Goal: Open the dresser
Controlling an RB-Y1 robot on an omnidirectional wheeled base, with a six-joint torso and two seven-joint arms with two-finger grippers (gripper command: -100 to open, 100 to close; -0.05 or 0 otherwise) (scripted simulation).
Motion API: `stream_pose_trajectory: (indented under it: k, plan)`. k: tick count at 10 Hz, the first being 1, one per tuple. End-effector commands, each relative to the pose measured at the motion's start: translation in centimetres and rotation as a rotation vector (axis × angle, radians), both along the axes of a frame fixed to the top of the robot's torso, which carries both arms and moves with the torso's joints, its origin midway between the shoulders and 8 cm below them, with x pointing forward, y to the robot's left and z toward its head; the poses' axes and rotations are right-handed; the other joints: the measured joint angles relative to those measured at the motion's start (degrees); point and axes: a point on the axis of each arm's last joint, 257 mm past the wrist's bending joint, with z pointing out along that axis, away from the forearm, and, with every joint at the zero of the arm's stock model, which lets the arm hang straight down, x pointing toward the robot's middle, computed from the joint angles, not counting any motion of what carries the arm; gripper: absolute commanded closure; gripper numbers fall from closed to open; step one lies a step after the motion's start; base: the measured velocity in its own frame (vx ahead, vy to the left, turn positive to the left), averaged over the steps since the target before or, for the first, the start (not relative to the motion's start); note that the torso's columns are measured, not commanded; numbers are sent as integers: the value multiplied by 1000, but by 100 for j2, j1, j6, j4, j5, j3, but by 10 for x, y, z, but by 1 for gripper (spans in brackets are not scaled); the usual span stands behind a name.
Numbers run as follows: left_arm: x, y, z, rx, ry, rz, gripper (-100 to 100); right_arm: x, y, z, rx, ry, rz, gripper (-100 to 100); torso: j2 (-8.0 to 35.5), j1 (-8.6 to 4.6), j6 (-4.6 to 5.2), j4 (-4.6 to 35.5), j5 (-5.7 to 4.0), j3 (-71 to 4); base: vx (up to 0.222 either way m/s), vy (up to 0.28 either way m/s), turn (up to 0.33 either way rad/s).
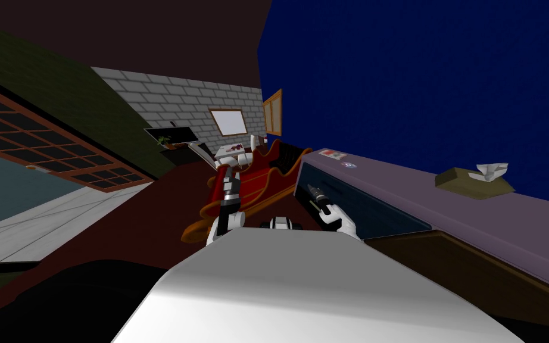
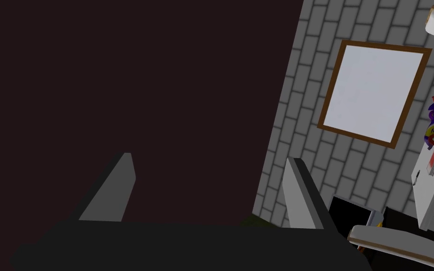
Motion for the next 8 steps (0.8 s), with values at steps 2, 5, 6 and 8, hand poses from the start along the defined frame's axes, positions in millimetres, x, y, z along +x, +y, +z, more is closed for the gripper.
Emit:
stream_pose_trajectory:
  k: [2,5,6,8]
  plan:
    - [0,0,0,0,0,0,0,-1,-31,-18,-121,74,-45,-100,-4,0,-1,-1,0,-3,23,84,17]
    - [0,0,0,0,0,0,0,-6,-74,-37,-280,160,-103,-100,3,-6,0,1,-1,1,14,76,18]
    - [0,0,0,0,0,0,0,-8,-76,-40,-282,168,-105,-100,3,-4,0,1,0,1,9,60,10]
    - [0,0,0,0,0,0,0,-15,-118,-49,-433,239,-155,-100,-1,-2,0,0,0,-1,17,85,30]
